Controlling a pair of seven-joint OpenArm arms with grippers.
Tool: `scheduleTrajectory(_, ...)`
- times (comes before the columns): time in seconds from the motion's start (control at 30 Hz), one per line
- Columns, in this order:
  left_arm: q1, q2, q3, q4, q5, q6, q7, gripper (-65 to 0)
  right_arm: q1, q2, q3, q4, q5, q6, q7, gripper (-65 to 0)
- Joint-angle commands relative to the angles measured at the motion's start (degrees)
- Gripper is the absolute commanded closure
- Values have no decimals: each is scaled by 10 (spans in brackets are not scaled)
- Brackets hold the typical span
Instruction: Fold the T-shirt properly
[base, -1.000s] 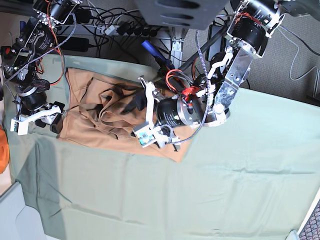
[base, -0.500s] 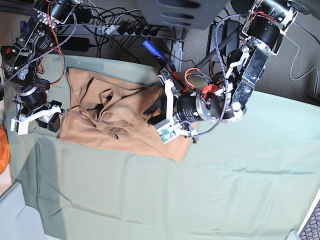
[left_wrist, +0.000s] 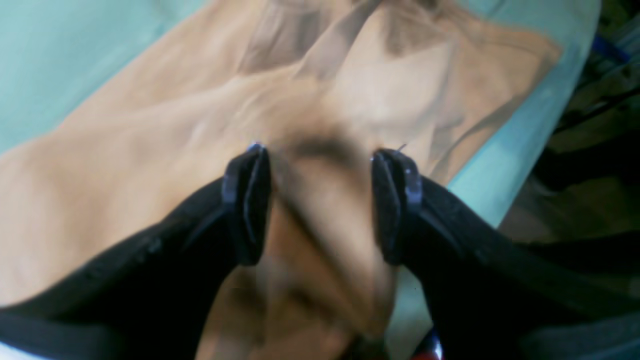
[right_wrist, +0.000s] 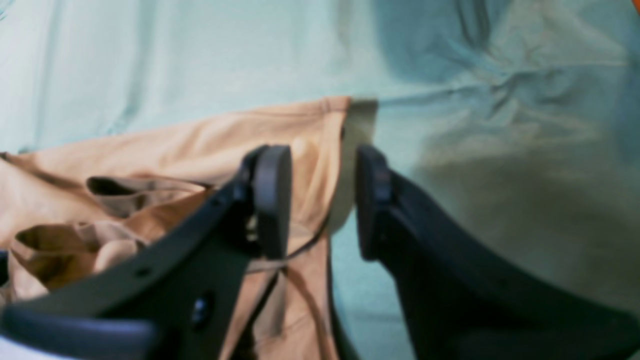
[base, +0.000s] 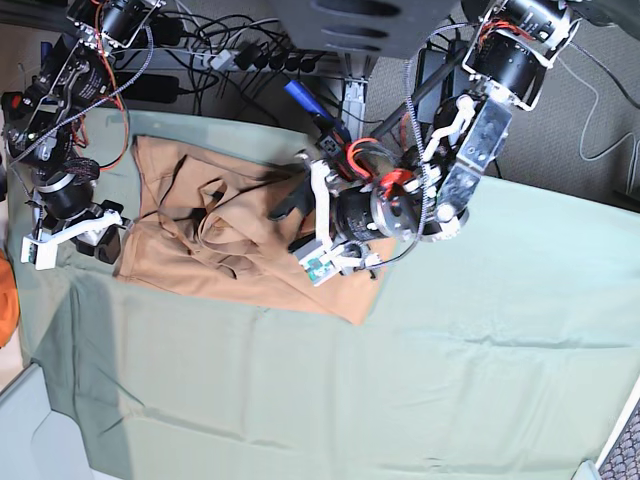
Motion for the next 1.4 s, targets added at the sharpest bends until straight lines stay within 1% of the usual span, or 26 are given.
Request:
scheduleTrajectory(0.0, -11, 7, -1, 1, -8, 2, -18, -361, 6, 7, 3, 9, 9, 30, 11, -206)
scheduleTrajectory(0.1, -21, 18, -1, -23, -8, 2, -19, -361, 5, 7, 3, 9, 9, 30, 9, -206)
scheduleTrajectory(0.2, -31, 19, 0, -45, -9, 2, -26, -358, 5, 7, 3, 9, 9, 30, 9, -206)
scheduleTrajectory(0.23, -31, 19, 0, -48, -9, 2, -27, -339, 4, 7, 3, 9, 9, 30, 9, -206)
scheduleTrajectory(0.27, -31, 19, 0, -48, -9, 2, -26, -289, 5, 7, 3, 9, 9, 30, 9, -206)
scheduleTrajectory(0.33, -31, 19, 0, -48, -17, 2, -26, -135, 5, 7, 3, 9, 9, 30, 9, -206)
scheduleTrajectory(0.4, -31, 19, 0, -48, -50, 2, -22, 0, 5, 7, 3, 9, 9, 30, 9, -206)
scheduleTrajectory(0.43, -31, 19, 0, -47, -73, -1, -17, 0, 5, 7, 3, 9, 9, 30, 9, -206)
scheduleTrajectory(0.47, -31, 19, 0, -46, -95, -15, -12, 0, 5, 7, 3, 9, 9, 30, 10, -206)
scheduleTrajectory(0.57, -31, 19, 4, -40, -150, -87, 18, 0, 5, 7, 3, 9, 9, 30, 11, -206)
scheduleTrajectory(0.6, -30, 19, 9, -37, -170, -91, 33, 0, 5, 7, 3, 9, 9, 30, 12, -206)
scheduleTrajectory(0.67, -29, 19, 27, -35, -197, -91, 49, 0, 5, 7, 3, 9, 9, 30, 13, -206)
scheduleTrajectory(0.7, -28, 19, 40, -35, -199, -91, 49, 0, 5, 7, 3, 9, 9, 30, 14, -206)
scheduleTrajectory(0.9, -28, 19, 144, -35, -196, -91, 49, 0, 5, 6, 3, 9, 9, 30, 14, -206)
scheduleTrajectory(0.93, -28, 19, 157, -35, -189, -91, 47, 0, 5, 6, 3, 9, 8, 30, 14, -213)
scheduleTrajectory(0.97, -28, 22, 165, -35, -175, -91, 47, 0, 5, 7, 3, 9, 8, 30, 14, -237)
scheduleTrajectory(1.07, -29, 33, 164, -35, -147, -91, 43, -5, 5, 7, 3, 9, -1, 30, 16, -340)
scheduleTrajectory(1.13, -33, 38, 155, -35, -141, -91, 28, -77, 5, 7, 3, 9, -5, 30, 16, -378)
scheduleTrajectory(1.2, -36, 41, 137, -35, -141, -91, 23, -139, 5, 7, 3, 7, -14, 30, 15, -380)
scheduleTrajectory(1.23, -40, 41, 127, -35, -141, -91, 23, -155, 4, 9, 3, 2, -19, 30, 15, -380)
scheduleTrajectory(1.3, -44, 41, 99, -35, -141, -91, 32, -156, 4, 14, 4, -19, -24, 30, 15, -380)
scheduleTrajectory(1.37, -45, 41, 65, -35, -144, -91, 34, -156, 5, 25, 4, -57, -11, 30, 15, -380)
